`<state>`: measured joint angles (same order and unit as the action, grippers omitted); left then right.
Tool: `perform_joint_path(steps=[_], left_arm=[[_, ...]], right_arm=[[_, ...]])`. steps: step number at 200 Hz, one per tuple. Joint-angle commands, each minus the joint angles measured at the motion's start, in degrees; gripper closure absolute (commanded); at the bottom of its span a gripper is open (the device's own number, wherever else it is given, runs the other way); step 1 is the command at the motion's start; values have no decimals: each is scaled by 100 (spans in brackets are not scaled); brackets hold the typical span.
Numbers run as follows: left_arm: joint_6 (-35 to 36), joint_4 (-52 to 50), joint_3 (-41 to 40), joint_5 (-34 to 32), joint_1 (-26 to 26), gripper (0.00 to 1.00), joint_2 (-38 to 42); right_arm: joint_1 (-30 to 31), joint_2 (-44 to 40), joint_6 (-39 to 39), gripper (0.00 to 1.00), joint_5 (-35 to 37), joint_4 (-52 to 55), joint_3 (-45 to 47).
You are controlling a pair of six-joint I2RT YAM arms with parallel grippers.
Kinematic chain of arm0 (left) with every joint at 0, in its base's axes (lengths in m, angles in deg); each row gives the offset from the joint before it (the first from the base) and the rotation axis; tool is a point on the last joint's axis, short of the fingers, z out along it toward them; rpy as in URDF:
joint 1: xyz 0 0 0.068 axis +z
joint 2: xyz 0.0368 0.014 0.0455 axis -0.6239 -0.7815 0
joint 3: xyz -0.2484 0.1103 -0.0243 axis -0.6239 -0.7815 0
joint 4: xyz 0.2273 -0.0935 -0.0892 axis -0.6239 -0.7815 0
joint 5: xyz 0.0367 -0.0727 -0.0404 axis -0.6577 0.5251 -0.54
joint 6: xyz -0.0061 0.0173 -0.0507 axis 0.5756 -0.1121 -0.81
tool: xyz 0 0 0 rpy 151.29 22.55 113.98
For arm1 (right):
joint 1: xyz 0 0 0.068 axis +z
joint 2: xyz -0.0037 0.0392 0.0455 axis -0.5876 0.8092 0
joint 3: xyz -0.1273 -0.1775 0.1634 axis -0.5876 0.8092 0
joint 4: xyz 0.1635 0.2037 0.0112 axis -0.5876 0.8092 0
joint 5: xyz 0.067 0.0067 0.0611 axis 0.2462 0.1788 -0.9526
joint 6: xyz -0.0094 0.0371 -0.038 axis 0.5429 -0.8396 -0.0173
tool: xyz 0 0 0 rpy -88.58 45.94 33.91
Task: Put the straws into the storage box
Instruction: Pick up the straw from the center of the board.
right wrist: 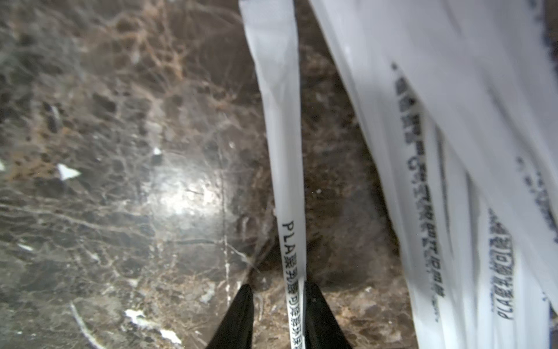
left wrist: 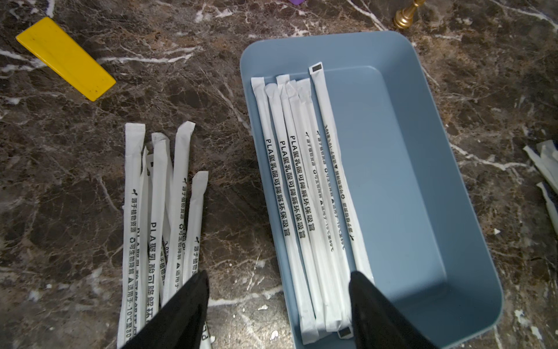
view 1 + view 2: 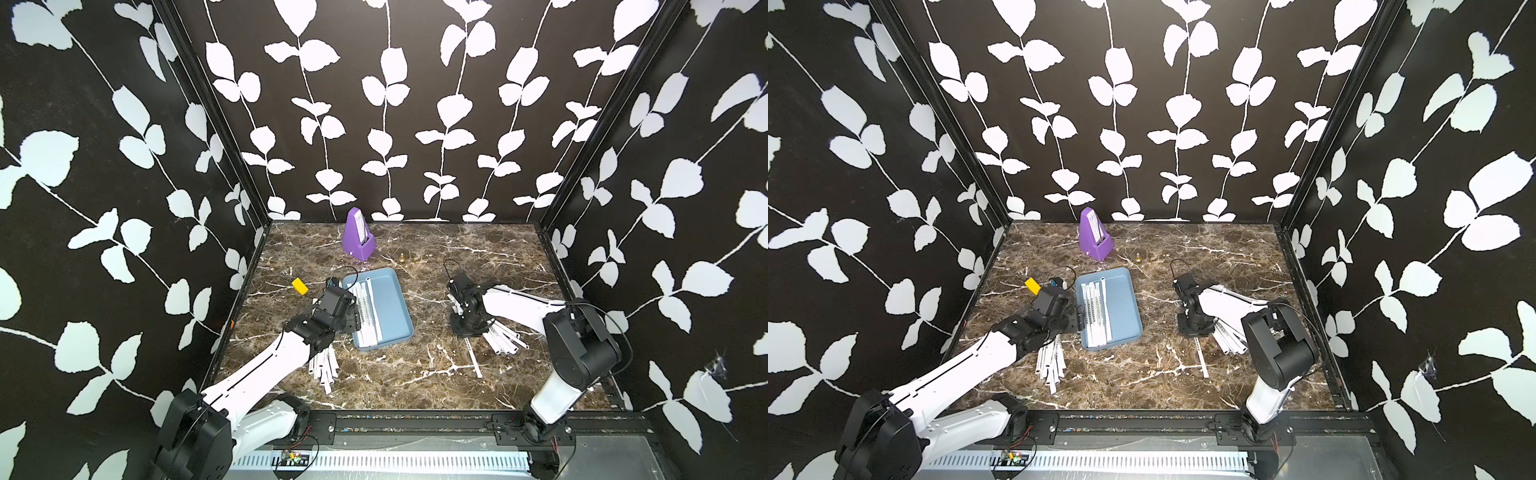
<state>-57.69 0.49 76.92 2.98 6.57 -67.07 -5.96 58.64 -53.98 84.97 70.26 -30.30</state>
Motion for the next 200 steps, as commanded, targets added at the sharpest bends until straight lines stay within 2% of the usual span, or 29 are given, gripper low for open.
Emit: perform_joint_path(steps=[1, 60, 128, 161, 200], left_arm=[[6, 70, -75, 55, 22, 25, 52], [-44, 75, -137, 119, 21, 25, 82], [-85, -6, -212, 162, 22, 26, 192], [-148, 37, -285, 196, 21, 26, 217], [-136, 91, -340, 148, 21, 26, 212]], right_arm=[[14, -224, 67, 70, 227, 211, 184], [-64, -718, 186, 69, 363, 434, 481], [-11, -650, 3, 70, -4, 80, 748], [-3, -389, -16, 75, 29, -109, 809], [171, -266, 45, 86, 186, -25, 667]])
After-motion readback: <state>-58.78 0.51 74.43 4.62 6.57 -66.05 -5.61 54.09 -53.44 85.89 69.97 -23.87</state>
